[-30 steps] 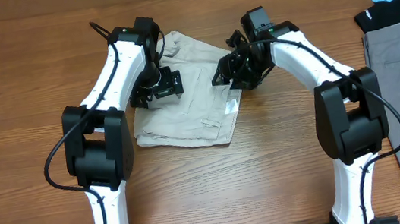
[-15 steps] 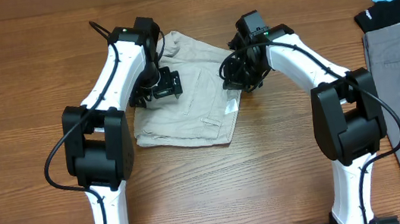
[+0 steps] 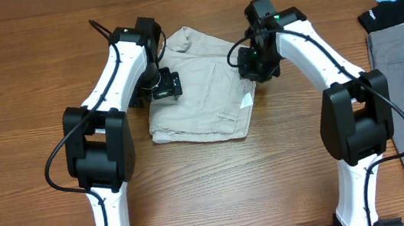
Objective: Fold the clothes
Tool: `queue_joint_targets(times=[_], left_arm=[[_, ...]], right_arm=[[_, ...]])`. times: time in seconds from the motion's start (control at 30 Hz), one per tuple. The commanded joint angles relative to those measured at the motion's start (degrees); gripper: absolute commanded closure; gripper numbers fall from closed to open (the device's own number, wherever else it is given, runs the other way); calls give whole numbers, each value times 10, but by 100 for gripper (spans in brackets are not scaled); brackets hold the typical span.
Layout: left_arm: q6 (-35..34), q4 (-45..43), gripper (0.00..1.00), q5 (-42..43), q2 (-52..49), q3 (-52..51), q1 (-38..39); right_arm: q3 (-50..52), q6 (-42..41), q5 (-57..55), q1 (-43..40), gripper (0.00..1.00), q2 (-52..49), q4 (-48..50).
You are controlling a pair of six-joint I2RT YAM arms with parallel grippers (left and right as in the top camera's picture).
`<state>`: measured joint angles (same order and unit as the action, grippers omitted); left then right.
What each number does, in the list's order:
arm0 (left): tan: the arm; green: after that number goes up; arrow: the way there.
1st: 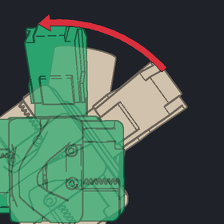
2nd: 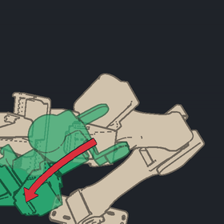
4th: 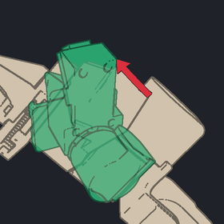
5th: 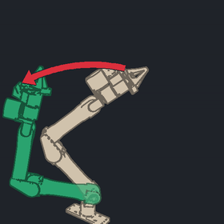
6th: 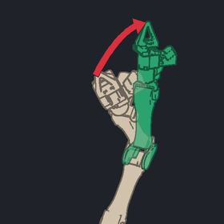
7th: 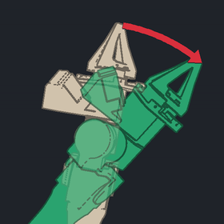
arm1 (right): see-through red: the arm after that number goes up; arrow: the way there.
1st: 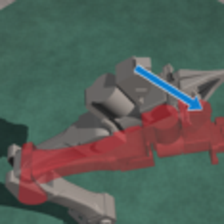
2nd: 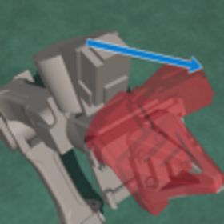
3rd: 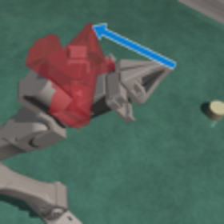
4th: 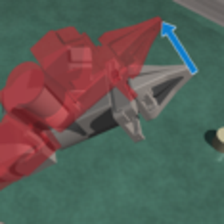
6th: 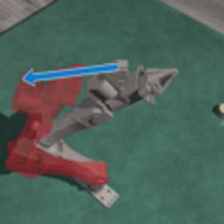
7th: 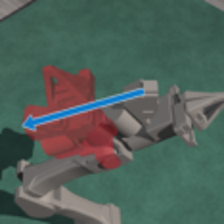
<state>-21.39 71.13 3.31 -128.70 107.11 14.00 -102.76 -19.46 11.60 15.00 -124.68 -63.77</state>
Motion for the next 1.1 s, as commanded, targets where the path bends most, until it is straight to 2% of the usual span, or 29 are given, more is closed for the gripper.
queue_joint_targets(times=[0.0,0.1,0.23,0.37,0.4,0.47,0.53,0.67,0.83,1.07], left_arm=[[-1,0,5,-14,-14,-2,1],[-1,0,5,-14,-14,-2,1],[-5,-5,5,-14,-14,-2,1],[-12,-7,7,-14,-14,-2,1],[-12,-8,8,-14,-14,-2,1],[-12,-9,15,-14,-14,-2,1],[-12,-10,21,-14,-14,-2,1],[-11,-11,21,-14,-14,-2,1],[-11,-13,20,-14,-14,-2,1],[-11,-11,20,-14,-14,-2,1]], right_arm=[[-16,-1,-39,-3,32,4,-19],[-29,-1,-55,-4,33,4,-62],[-61,14,13,-3,41,4,-116],[-46,85,100,10,56,3,-108],[-37,86,100,15,63,3,-99],[-18,86,100,24,74,3,-81],[7,85,108,34,80,3,-59],[55,75,155,49,81,3,-17],[99,64,159,62,81,3,8],[120,-47,-33,55,84,3,-31]])
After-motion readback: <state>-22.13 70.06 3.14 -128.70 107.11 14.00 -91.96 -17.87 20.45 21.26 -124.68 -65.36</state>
